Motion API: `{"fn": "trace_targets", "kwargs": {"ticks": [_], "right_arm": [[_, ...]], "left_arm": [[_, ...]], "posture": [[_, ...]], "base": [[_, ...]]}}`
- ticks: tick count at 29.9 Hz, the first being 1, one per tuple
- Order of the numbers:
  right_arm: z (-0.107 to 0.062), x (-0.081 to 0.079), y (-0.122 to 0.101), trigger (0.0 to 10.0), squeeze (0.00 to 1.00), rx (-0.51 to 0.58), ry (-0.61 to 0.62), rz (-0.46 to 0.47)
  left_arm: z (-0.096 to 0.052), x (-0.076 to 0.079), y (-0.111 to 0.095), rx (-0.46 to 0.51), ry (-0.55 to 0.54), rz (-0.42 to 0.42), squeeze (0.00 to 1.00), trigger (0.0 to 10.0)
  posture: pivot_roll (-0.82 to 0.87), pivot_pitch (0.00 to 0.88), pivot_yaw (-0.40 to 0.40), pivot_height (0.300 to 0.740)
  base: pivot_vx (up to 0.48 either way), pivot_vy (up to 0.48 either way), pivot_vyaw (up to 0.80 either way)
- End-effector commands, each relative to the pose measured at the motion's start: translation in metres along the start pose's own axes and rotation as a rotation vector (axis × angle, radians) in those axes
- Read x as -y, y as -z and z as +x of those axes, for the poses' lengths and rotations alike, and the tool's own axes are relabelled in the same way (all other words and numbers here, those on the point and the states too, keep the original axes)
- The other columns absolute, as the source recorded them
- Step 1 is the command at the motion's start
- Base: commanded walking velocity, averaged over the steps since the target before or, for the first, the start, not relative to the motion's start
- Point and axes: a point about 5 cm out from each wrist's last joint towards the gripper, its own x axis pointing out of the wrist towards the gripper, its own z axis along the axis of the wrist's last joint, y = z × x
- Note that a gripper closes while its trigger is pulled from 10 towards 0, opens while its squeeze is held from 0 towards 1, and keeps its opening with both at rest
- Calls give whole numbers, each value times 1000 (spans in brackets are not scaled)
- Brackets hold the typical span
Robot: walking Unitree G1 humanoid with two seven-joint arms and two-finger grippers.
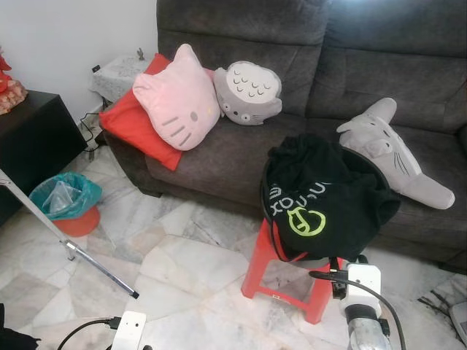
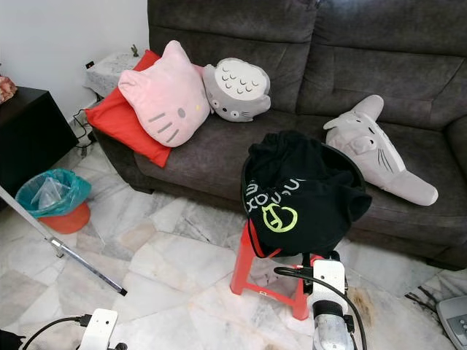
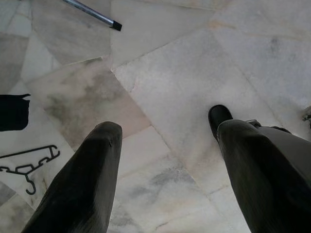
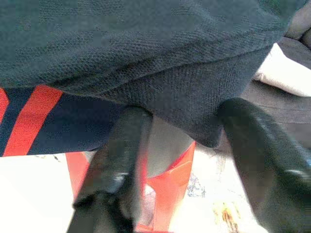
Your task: Hang hanger
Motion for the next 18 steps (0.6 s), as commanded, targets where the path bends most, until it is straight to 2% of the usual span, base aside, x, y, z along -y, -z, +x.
{"fn": "trace_targets", "kwargs": {"ticks": [1, 18], "right_arm": [[2, 2, -6, 0, 0, 34, 3, -8], [10, 2, -21, 0, 0, 91, -4, -24]], "left_arm": [[0, -3, 2, -3, -13, -7, 0, 10000], [0, -3, 2, -4, -16, -3, 0, 10000]], "posture": [[-87, 0, 33, 736], [-86, 0, 33, 736]], "base": [[0, 0, 0], [0, 0, 0]]}}
